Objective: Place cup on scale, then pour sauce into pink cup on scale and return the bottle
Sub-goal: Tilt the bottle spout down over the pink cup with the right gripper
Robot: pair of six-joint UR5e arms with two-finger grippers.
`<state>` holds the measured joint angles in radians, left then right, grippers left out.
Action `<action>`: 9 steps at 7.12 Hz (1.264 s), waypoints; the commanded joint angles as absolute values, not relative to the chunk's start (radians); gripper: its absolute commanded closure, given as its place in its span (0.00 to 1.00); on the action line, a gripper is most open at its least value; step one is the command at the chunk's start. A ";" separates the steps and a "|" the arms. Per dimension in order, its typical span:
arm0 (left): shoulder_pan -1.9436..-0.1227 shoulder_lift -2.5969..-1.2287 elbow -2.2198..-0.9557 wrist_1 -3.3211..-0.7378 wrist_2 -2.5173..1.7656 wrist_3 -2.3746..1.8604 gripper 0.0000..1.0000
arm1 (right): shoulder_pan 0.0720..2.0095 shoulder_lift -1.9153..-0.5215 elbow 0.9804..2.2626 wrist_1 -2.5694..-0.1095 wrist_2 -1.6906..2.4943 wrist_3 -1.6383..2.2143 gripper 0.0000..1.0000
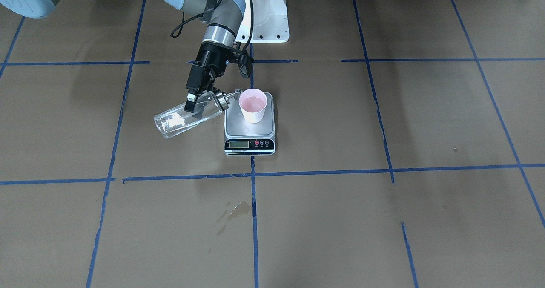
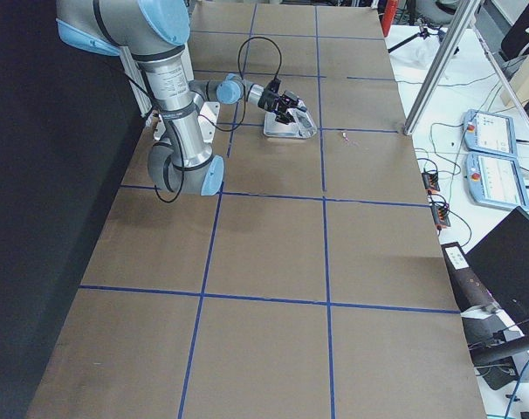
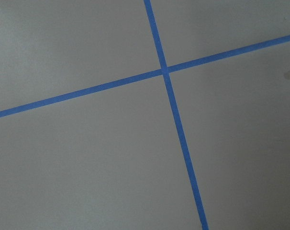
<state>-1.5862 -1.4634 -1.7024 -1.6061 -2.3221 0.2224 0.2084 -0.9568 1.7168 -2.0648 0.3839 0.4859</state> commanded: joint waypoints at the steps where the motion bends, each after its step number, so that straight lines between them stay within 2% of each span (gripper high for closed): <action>1: -1.586 -1.463 -1.703 -1.606 -2.321 0.222 0.00 | 0.209 -0.959 1.680 -2.066 0.335 0.459 1.00; 9: -1.586 -1.463 -1.703 -1.606 -2.321 0.222 0.00 | 0.212 -0.974 1.683 -2.079 0.163 0.193 1.00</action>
<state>-1.5861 -1.4634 -1.7027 -1.6061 -2.3209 0.2224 0.2100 -0.9732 1.6814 -2.0785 0.1728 0.2216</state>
